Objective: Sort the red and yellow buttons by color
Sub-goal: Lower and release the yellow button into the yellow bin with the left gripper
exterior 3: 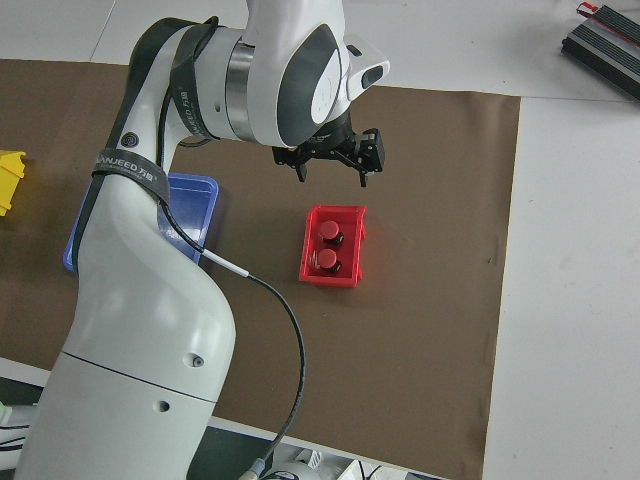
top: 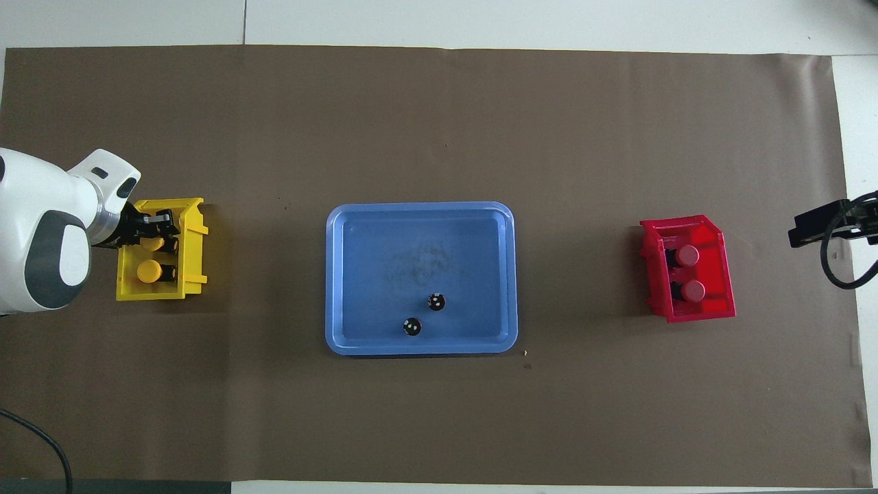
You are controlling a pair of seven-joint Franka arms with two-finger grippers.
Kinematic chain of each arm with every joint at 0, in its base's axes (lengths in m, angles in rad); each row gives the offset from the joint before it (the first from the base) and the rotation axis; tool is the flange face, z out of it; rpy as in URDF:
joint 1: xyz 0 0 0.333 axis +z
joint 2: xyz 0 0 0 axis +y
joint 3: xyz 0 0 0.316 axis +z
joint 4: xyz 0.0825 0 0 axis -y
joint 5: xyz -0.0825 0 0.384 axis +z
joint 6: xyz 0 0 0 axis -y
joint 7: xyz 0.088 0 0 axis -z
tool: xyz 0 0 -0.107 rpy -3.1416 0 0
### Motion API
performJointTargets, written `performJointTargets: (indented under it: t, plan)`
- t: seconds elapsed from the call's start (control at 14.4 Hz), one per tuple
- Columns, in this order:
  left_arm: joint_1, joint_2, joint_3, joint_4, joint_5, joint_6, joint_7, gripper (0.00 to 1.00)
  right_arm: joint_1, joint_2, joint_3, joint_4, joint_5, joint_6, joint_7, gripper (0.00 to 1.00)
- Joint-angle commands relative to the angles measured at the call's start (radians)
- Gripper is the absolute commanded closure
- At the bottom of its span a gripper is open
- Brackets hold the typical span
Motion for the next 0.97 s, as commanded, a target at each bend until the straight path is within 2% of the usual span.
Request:
performJointTargets:
  t: [0.0,0.49,0.7,0.77,0.91]
  plan:
    - [-0.008,-0.019,0.001,-0.029,0.015,0.021,-0.022,0.67,-0.007,-0.013,0.008,-0.011,0.004,0.005,0.009,0.00]
    - [-0.005,-0.019,0.001,-0.014,0.011,0.007,-0.022,0.60,-0.007,-0.013,0.006,-0.011,0.006,0.005,0.009,0.00]
    - [-0.006,-0.020,0.001,0.027,0.011,-0.047,-0.020,0.59,-0.007,-0.013,0.006,-0.011,0.006,0.005,0.009,0.00]
    - [-0.008,-0.022,0.001,0.044,0.011,-0.065,-0.020,0.57,-0.007,-0.013,0.006,-0.011,0.004,0.005,0.009,0.00]
    - [-0.008,-0.028,0.001,0.057,0.011,-0.076,-0.022,0.46,-0.007,-0.013,0.006,-0.011,0.004,0.005,0.009,0.00]
